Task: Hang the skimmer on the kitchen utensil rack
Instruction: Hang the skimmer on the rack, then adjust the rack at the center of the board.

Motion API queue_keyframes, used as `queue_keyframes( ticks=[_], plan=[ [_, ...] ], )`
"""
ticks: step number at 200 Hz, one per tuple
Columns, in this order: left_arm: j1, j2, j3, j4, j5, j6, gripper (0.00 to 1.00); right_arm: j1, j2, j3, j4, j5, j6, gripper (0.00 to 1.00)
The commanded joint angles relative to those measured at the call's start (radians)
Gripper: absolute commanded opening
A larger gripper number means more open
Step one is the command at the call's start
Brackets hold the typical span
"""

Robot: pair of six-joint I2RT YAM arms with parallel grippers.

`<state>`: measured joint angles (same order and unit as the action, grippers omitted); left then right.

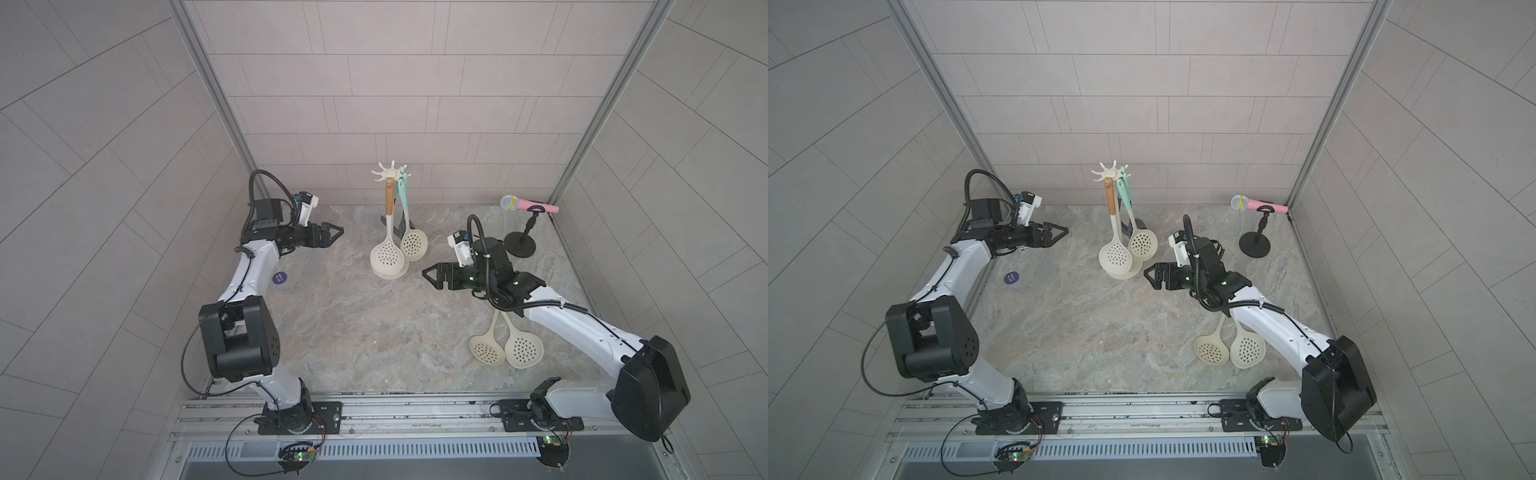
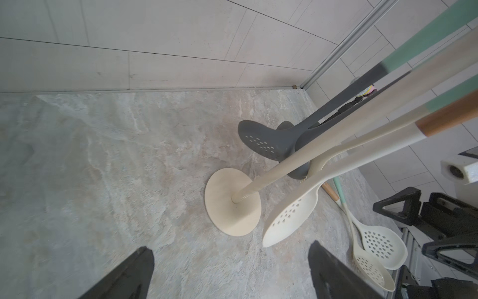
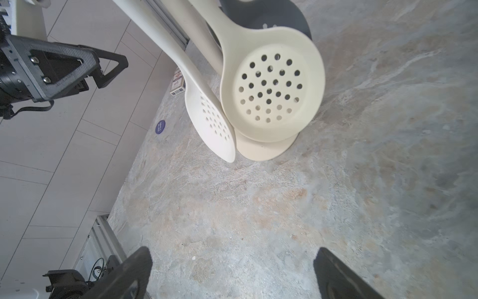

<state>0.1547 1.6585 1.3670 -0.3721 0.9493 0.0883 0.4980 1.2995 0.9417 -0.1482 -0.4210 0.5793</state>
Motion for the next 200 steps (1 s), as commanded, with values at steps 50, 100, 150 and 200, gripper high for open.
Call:
queue_keyframes(
  ticks=[50,100,150,200],
  plan=[
    [-0.140,0.086,0.089,0.315,-0.012,-0.209,1.00,-0.014,-0.020,-0.010,-0.029,0.034,-0.022,1.00],
    [-0.214,0.119,0.122,0.380,-0.026,-0.229,1.00,-0.016,-0.010,-0.011,-0.028,0.039,-0.026,1.00],
    [-0.270,0.130,0.137,0.404,-0.029,-0.233,0.97,-0.015,-0.028,-0.024,-0.030,0.044,-0.027,1.00],
    [-0.307,0.136,0.136,0.422,-0.031,-0.234,0.93,-0.019,-0.046,-0.032,-0.038,0.052,-0.031,1.00]
  ],
)
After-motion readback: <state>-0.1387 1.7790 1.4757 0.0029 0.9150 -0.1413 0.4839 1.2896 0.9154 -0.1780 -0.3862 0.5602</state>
